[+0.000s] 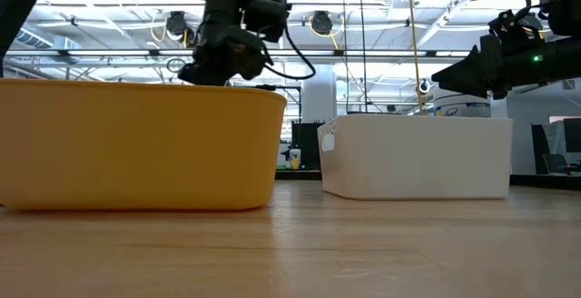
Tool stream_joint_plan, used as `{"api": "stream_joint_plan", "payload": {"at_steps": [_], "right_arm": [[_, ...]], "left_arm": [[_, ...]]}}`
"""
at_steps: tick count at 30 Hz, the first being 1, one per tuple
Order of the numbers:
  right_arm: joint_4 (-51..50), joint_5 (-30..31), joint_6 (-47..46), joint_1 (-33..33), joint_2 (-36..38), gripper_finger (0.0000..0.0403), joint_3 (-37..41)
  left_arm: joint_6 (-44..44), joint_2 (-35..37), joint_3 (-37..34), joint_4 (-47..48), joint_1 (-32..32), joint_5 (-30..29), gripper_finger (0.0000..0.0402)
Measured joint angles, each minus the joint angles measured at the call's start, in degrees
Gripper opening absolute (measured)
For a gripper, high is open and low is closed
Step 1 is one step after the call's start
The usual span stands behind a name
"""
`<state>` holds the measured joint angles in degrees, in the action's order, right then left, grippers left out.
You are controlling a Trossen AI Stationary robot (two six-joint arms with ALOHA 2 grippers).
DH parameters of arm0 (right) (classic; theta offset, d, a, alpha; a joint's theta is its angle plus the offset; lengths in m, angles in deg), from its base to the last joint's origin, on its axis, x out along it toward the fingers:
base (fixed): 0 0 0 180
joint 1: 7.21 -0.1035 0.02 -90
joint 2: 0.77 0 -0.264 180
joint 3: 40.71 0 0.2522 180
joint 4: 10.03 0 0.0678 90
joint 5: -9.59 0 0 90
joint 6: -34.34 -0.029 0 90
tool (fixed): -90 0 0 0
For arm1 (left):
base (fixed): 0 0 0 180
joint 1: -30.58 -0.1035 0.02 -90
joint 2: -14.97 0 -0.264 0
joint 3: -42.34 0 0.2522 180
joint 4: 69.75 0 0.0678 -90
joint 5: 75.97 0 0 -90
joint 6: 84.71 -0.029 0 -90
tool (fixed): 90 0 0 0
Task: Pick & Place First Aid Supplies
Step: Put the orange sachet into the orange bin
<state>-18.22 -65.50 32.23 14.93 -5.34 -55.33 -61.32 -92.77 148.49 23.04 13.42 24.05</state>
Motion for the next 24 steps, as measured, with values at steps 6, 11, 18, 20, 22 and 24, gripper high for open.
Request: {"api": "stream_joint_plan", "payload": {"at_steps": [6, 11, 18, 20, 22, 24], "right_arm": [[0.00, 0.02, 0.00, 0.00, 0.00, 0.0263, 0.00], [0.01, 0.00, 0.00, 0.00, 0.00, 0.0263, 0.02], [0.00, 0.01, 0.01, -0.01, -0.01, 0.0263, 0.02], [0.01, 0.02, 0.00, -0.02, 0.00, 0.0263, 0.02], [0.01, 0.02, 0.00, -0.02, 0.00, 0.0263, 0.00], [0.00, 0.00, 0.01, 0.00, 0.01, 0.0263, 0.02]], "left_arm": [[0.97, -3.88, 0.12, -2.08, 0.74, -2.67, 0.0000], [0.89, -6.89, 0.12, -3.99, 1.49, -3.00, 0.0000], [2.20, -7.81, 0.10, -5.93, 1.82, -2.54, 0.0027], [1.41, -7.81, 0.10, -5.99, 1.81, -2.54, 0.0050], [1.11, -7.81, 0.10, -5.78, 1.81, -2.26, 0.0082], [1.78, -7.81, 0.10, -5.73, 1.81, -1.60, 0.0122]]}}
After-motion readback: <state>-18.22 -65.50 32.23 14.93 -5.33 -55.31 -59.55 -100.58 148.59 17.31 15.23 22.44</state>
